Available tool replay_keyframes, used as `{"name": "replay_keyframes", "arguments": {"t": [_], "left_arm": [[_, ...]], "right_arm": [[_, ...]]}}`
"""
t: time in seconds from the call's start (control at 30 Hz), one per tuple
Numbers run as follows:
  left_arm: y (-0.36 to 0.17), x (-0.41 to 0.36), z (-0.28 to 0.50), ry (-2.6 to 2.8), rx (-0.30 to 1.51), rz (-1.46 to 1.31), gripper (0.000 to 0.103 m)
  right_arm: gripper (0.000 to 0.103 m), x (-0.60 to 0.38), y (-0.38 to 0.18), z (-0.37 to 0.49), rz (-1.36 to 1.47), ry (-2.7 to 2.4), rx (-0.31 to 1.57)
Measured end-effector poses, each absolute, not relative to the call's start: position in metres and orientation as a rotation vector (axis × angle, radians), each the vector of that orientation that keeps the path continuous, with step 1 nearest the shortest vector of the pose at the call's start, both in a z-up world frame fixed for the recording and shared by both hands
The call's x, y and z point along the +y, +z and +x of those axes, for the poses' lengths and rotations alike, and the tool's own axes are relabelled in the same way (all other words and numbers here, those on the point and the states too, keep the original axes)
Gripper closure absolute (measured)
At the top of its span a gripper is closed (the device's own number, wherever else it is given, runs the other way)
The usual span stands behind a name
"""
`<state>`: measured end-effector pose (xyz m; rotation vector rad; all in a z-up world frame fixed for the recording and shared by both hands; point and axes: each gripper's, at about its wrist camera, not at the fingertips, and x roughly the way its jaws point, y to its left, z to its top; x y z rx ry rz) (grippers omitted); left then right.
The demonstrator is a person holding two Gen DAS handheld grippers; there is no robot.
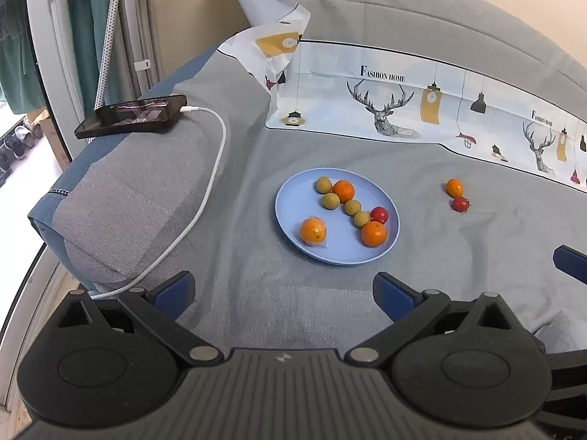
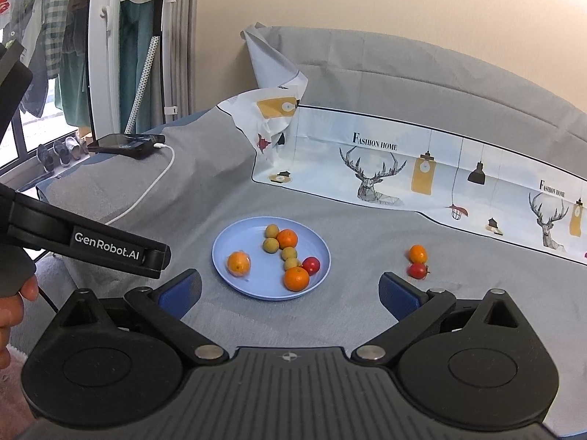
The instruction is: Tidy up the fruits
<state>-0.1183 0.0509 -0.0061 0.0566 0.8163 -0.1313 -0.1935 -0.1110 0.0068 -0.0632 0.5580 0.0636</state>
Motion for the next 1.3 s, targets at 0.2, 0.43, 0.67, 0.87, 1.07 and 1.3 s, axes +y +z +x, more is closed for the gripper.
{"name": "replay_keyframes", "arguments": {"t": [0.2, 0.43, 0.67, 0.87, 1.07, 1.3], "left_arm": [[-0.008, 0.051, -0.116, -0.129, 0.822, 0.060, 0.000], [-0.011, 0.050, -0.114, -0.129, 0.829, 0.065, 0.000], [-0.015, 0.047, -0.111, -0.129, 0.839, 0.075, 0.000], [-0.021, 0.046, -0.106, -0.129, 0.860, 0.082, 0.000], [-0.028, 0.044, -0.099, -0.126, 0.879, 0.097, 0.000], [-0.037, 0.038, -0.084, -0.117, 0.914, 0.114, 0.000]], "right_arm": [[0.001, -0.110, 0.004, -0.191, -0.060, 0.066, 0.569], [0.001, -0.111, 0.001, -0.187, -0.056, 0.073, 0.580], [0.001, -0.112, -0.003, -0.184, -0.048, 0.075, 0.594], [0.001, -0.113, -0.009, -0.179, -0.038, 0.074, 0.614], [0.001, -0.116, -0.016, -0.172, -0.022, 0.076, 0.641], [0.001, -0.120, -0.024, -0.161, -0.007, 0.090, 0.664]]}}
